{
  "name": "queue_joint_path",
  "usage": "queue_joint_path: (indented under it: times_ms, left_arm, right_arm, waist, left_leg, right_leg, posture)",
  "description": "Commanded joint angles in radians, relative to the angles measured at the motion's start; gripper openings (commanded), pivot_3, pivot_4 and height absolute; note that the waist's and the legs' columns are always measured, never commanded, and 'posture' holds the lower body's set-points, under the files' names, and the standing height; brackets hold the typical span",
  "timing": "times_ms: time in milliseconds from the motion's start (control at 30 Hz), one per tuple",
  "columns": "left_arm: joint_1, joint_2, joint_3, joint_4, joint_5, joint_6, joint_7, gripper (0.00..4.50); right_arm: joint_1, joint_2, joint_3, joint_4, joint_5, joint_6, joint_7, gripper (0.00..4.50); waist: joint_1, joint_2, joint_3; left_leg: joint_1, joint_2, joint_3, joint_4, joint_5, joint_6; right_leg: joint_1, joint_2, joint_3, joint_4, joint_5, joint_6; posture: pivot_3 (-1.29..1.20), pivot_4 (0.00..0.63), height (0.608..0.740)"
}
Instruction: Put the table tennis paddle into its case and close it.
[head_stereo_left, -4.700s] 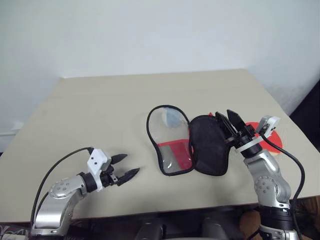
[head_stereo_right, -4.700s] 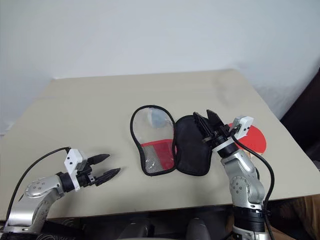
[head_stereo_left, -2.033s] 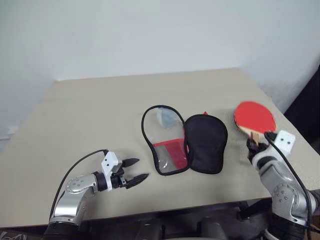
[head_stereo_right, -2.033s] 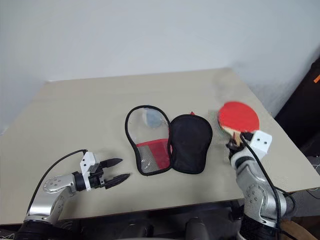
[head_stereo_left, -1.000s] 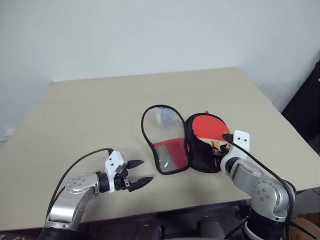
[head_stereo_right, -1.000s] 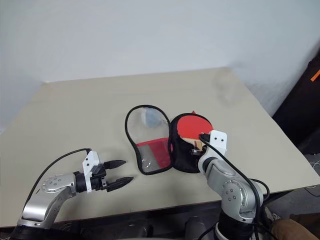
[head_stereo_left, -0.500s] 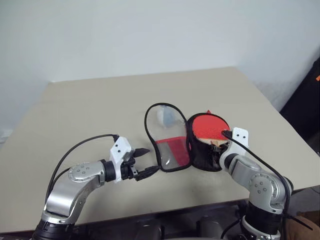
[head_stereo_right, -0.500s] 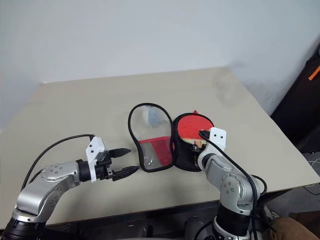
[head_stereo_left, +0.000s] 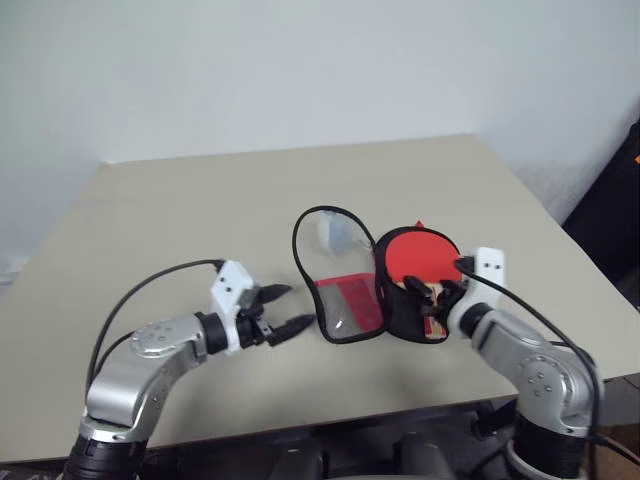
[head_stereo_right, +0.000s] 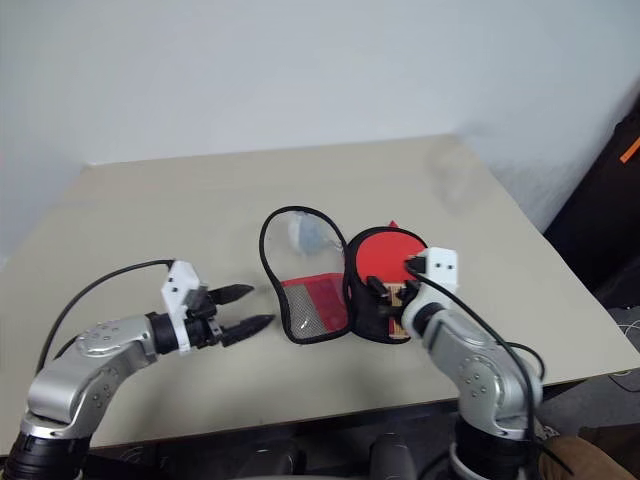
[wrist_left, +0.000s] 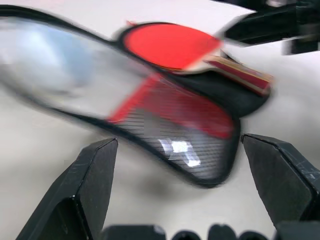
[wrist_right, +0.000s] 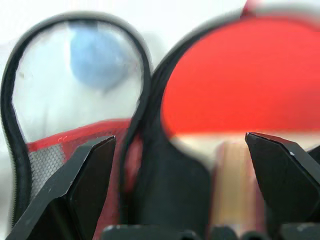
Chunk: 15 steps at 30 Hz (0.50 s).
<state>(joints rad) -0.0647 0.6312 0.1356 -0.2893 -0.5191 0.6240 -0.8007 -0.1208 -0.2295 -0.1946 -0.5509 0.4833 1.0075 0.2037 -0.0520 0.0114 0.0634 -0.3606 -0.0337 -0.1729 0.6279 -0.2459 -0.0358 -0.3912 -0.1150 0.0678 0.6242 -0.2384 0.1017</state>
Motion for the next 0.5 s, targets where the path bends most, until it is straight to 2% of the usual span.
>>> queue_joint_path:
  times_ms: [33, 167, 300, 500]
  left_arm:
    - [-0.075, 0.021, 0.085, 0.108, -0.019, -0.058, -0.025, 4.21]
    - [-0.154, 0.036, 0.085, 0.329, 0.053, -0.214, -0.081, 4.21]
    - [-0.193, 0.03, 0.041, 0.489, 0.129, -0.345, -0.119, 4.21]
    - [-0.298, -0.014, -0.025, 0.749, 0.242, -0.518, -0.119, 4.21]
  right_arm:
    - [0.021, -0.088, 0.047, 0.036, -0.021, -0.24, 0.207, 4.48]
    - [-0.043, -0.062, -0.039, 0.227, 0.024, -0.46, 0.306, 4.48]
    - [-0.079, -0.029, -0.05, 0.355, -0.021, -0.644, 0.311, 4.48]
    - [-0.107, 0.046, -0.116, 0.412, 0.099, -0.713, 0.314, 4.48]
  waist:
    - [-0.001, -0.001, 0.0]
    - [-0.001, -0.002, 0.0]
    - [0.001, -0.003, 0.0]
    - [0.006, -0.005, 0.0]
  left_leg:
    - [0.0, 0.0, 0.0, 0.0, 0.0, 0.0]
    - [0.0, 0.0, 0.0, 0.0, 0.0, 0.0]
    - [0.0, 0.0, 0.001, 0.0, 0.0, 0.0]
    - [0.0, 0.0, -0.001, 0.001, 0.001, -0.002]
  right_leg:
    - [0.0, 0.0, 0.0, 0.0, 0.0, 0.0]
    - [0.001, 0.0, 0.0, 0.0, 0.0, 0.0]
    - [0.001, 0.0, 0.0, 0.0, 0.0, 0.0]
    - [0.001, 0.0, 0.0, 0.0, 0.001, 0.0]
  posture:
    - [0.0, 0.0, 0.74]
    - [0.0, 0.0, 0.74]
    - [0.0, 0.0, 0.74]
    - [0.0, 0.0, 0.74]
